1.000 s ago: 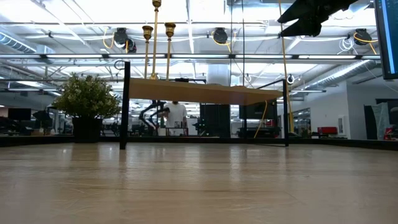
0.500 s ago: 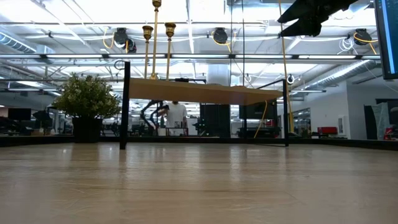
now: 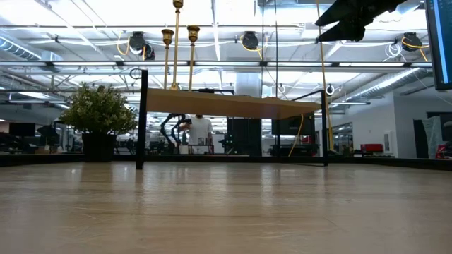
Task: Pick & Place candle stick holders
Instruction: Put the black scented candle on the shelf
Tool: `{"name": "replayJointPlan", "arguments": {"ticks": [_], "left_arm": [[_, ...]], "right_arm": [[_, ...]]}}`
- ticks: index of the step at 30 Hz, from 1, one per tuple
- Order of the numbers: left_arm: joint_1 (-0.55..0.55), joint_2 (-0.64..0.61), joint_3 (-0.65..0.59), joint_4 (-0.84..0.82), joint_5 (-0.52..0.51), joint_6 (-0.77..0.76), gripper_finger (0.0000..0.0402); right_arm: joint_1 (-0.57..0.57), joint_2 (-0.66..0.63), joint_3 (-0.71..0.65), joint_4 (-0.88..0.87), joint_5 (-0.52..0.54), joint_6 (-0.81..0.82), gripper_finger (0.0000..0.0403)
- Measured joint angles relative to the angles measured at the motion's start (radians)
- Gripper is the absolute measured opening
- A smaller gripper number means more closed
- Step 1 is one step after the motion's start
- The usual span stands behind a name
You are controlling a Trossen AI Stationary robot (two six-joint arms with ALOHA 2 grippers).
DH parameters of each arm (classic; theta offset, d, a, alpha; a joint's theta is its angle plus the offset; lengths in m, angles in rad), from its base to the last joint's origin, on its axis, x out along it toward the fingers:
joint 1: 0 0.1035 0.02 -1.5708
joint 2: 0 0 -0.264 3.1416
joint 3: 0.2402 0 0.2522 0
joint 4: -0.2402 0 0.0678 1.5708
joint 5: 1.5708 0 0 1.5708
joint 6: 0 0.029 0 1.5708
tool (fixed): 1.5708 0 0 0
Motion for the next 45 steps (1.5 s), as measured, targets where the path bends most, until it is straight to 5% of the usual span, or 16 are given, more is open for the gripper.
{"name": "replayJointPlan", "arguments": {"ticks": [20, 30, 37, 45], "left_arm": [[0.001, 0.0, -0.057, 0.103, -0.001, 0.024, 0.0393], [0.004, -0.001, -0.057, 0.102, 0.0, -0.008, 0.0292], [0.025, -0.004, -0.057, 0.102, -0.002, -0.019, 0.0296], [0.093, -0.036, -0.053, 0.104, -0.005, 0.072, 0.0298]], "right_arm": [[0.0, 0.0, 0.0, 0.0, 0.0, 0.007, 0.0325], [0.0, 0.0, 0.0, 0.0, -0.001, 0.008, 0.0326], [0.0, 0.0, 0.0, 0.001, -0.001, 0.069, 0.0325], [0.0, 0.012, 0.0, 0.008, -0.151, 0.185, 0.0321]]}}
